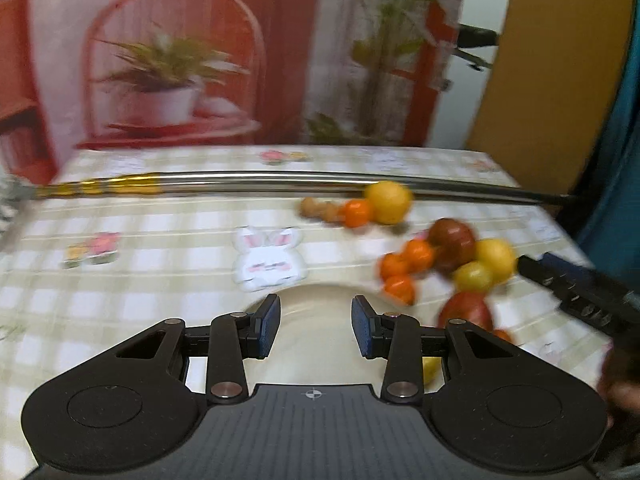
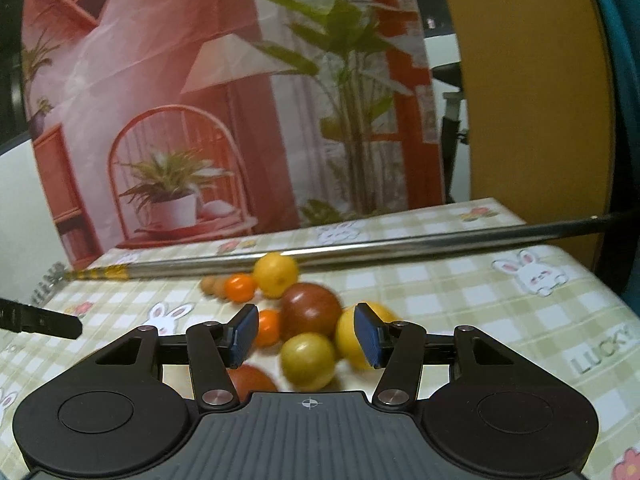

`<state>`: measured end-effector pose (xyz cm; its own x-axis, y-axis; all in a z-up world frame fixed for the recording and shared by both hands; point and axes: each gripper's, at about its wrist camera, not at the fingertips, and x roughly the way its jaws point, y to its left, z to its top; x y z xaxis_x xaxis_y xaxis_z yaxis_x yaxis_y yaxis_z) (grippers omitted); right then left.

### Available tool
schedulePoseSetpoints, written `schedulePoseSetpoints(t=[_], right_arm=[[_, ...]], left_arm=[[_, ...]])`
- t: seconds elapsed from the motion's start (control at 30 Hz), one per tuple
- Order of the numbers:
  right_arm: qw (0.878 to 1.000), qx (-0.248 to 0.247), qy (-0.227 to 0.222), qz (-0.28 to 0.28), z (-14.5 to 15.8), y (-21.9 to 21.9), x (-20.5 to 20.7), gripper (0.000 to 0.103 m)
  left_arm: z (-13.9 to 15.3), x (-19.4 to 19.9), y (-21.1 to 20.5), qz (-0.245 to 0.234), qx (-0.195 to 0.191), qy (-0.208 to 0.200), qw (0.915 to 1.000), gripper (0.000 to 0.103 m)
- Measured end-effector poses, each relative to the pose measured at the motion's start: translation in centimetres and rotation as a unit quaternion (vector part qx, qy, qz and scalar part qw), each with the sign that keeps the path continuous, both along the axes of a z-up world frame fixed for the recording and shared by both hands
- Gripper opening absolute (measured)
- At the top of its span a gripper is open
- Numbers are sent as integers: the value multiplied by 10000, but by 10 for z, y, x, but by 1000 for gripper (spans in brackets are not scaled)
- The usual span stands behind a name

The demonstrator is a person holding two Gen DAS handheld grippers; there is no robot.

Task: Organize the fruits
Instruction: 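Grasp a tangerine with the left tool while the right tool approaches the red apple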

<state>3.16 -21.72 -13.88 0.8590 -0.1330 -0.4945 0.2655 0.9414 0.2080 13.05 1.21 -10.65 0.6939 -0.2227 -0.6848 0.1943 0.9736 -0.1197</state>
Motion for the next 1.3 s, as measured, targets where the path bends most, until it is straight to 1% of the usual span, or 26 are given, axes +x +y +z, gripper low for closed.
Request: schedulePoseSetpoints(t=[0.1,0.2,0.23,0.3,0.37,0.43,0.6,0.7,0.77,0.87,1.03,1.1,1.17,1.3], right_arm=[[9999,37,-9,-153,1,-12,1,50],[9996,126,-1,-254,-1,-20,0,50],[9995,140,9,-270,-2,-22,-1,50],[9995,161,25,-276,-4,-24,-2,50],[9995,175,31,-278,-6,-25,-3,50],[9993,212,31,-295,-8,-27,-3,50],[9989,332,68,-325,-15,-30,-4,50],[9987,380,98,-331,-17,-30,-4,50],[9986,400,109,-332,-18,-30,-4,50],[9985,416,113,-328,-19,-30,-4,50],[9985,445,135,-279,-19,-29,-4,50],[9985,483,149,-217,-19,-29,-4,50],[9986,492,180,-105,-19,-26,-2,50],[9988,395,225,186,-18,-17,-1,50]], left_arm=[[-1,26,-18,-343,-228,307,9987,41],[-10,50,-39,-602,-154,492,9969,41],[-15,59,-46,-673,-135,617,9957,41],[-25,76,-55,-782,-234,912,9925,41],[-34,91,-58,-824,-351,1170,9891,41],[-42,105,-64,-811,-363,1401,9861,41],[-56,121,-70,-830,-198,1684,9820,41],[-62,126,-77,-955,-149,1816,9786,41],[-66,128,-81,-1011,-49,1867,9772,41],[-71,131,-88,-1017,134,1854,9773,41],[-73,129,-96,-1071,351,1769,9778,39],[-72,127,-94,-1058,327,1733,9786,39],[-69,125,-90,-1000,218,1660,9808,38],[-54,118,-83,-927,20,1426,9854,38]])
